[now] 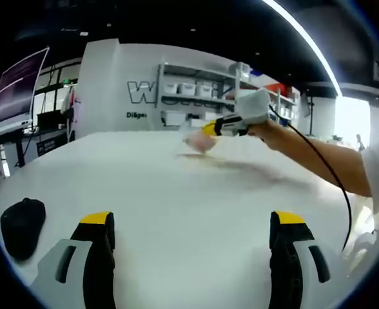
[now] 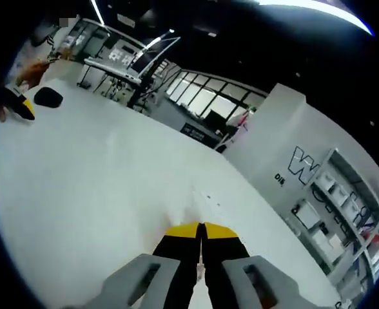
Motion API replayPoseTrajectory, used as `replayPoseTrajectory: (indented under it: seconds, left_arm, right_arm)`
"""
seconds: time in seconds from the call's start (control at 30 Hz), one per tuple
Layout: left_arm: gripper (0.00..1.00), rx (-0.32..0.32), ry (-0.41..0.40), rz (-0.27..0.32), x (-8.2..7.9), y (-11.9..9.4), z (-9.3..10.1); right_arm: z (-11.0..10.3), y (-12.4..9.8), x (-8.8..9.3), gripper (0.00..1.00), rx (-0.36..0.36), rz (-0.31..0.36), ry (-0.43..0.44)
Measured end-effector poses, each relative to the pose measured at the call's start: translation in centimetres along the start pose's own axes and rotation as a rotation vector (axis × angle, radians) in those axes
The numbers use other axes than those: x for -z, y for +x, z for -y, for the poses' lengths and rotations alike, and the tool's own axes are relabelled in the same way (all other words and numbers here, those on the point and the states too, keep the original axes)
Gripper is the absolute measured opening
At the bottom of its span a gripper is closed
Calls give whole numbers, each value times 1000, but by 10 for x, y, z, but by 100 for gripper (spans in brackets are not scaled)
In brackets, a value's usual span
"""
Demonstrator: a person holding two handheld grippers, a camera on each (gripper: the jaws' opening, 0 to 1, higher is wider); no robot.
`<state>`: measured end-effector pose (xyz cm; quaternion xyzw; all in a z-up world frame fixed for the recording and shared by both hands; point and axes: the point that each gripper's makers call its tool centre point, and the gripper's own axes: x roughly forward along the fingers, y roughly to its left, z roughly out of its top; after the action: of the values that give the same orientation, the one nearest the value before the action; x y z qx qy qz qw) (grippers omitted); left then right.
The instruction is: Open the resealable bag by pulling the two sides of the seal apart until the entire bag opening is separated and visibly accessible.
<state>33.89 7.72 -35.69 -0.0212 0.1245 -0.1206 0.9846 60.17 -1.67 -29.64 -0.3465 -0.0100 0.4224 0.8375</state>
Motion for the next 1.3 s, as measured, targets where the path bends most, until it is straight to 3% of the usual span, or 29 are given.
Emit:
replayPoseTrajectory:
  seconds: [0.23,0.87,1.3]
  left_arm:
    - [100,0,-2,-1,1,0,0]
    - [100,6,-4,-1,3,0,1]
    - [100,7,-2,-2,4,0,2]
  right_arm:
    - [-1,-1,3,0,-6,-9,-6]
    - [-21,-33,-7,0,-9,23,3]
    - [-25,-41,-10,0,-9,31,10]
